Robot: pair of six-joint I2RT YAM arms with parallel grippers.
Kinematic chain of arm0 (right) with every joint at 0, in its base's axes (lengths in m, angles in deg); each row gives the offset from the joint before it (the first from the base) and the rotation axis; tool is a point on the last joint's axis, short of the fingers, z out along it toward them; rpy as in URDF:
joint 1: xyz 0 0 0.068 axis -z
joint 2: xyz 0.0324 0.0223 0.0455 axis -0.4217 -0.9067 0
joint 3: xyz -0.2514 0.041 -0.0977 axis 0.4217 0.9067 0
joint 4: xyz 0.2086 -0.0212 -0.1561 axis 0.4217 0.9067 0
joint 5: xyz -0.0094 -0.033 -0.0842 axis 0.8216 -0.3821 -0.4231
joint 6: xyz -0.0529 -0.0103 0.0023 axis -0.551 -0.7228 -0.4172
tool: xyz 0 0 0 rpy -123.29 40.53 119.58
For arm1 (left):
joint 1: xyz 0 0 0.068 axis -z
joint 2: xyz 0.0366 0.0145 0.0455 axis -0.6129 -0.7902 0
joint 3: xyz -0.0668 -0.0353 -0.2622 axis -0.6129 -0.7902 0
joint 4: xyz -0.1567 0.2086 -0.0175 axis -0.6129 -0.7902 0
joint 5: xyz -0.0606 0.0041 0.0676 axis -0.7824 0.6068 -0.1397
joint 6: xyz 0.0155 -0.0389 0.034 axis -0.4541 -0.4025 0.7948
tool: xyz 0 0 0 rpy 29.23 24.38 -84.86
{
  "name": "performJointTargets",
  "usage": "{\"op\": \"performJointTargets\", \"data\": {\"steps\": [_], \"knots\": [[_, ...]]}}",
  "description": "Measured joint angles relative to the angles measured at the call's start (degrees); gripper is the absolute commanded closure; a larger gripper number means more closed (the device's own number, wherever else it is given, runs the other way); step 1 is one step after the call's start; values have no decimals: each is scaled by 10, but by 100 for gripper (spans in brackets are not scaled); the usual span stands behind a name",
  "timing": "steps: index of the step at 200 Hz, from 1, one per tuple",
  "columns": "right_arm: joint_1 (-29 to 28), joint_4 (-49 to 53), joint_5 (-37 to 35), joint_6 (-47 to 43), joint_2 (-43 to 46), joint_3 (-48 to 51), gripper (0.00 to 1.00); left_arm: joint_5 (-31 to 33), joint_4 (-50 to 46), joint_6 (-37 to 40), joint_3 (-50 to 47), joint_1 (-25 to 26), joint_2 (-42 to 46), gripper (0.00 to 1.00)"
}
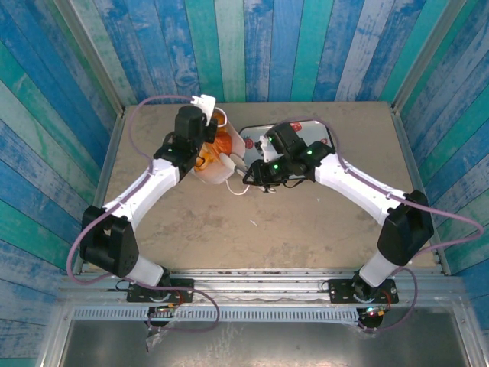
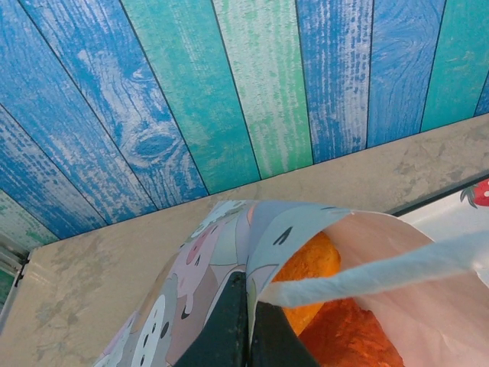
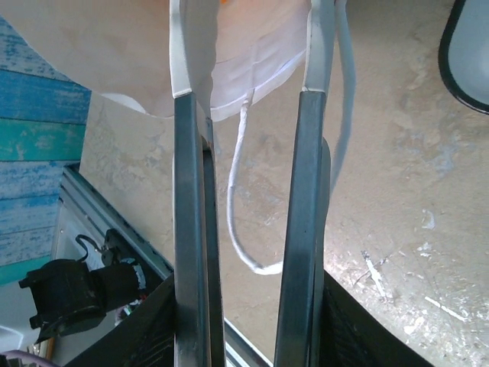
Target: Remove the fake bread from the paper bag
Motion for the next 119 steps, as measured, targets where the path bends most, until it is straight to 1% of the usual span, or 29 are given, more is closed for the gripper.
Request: {"op": "performJointTargets", "data": {"steps": [28,119], "knots": [[2,0,-5,6,-16,-5,53,13,0,-16,0,3,0,100],[15,-5,-2,9,-70,-43,52,24,4,-42,0,13,-5,100]]}}
